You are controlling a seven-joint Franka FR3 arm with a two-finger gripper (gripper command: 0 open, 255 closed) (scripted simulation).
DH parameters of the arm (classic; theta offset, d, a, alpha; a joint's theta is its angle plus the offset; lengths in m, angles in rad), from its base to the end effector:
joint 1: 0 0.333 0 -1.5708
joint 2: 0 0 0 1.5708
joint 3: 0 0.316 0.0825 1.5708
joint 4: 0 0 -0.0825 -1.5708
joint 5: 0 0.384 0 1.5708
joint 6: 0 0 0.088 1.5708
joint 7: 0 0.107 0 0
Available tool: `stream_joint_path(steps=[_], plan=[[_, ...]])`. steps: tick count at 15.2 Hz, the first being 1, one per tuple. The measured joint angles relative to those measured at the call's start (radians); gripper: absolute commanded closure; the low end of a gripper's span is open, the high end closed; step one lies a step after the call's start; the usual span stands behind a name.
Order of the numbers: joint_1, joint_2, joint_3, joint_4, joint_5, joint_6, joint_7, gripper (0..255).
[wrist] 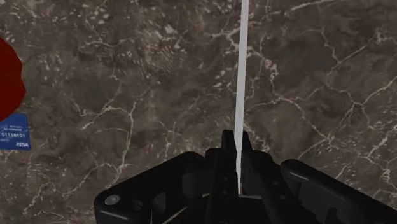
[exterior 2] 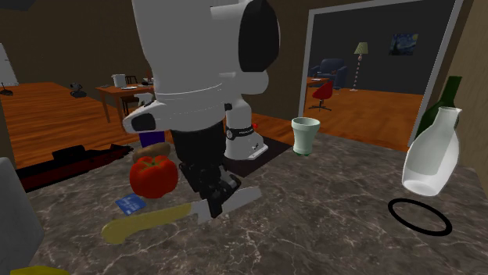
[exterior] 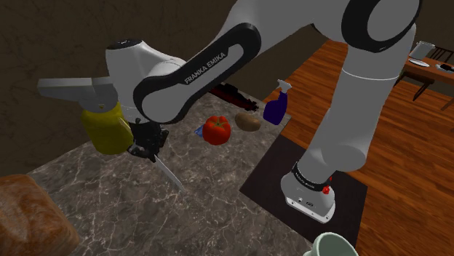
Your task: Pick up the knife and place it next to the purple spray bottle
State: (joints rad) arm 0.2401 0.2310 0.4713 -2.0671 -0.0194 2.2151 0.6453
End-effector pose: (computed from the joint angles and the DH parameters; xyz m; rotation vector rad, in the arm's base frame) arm 0.4385 0.3696 0.3281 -3.1023 -0.1093 0.1564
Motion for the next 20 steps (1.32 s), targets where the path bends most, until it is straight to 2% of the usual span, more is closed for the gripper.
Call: stream_joint_path(steps=[20], plan=[[-0.019, -0.129, 0.013, 0.132, 0.064, -0.249, -0.03, 255]])
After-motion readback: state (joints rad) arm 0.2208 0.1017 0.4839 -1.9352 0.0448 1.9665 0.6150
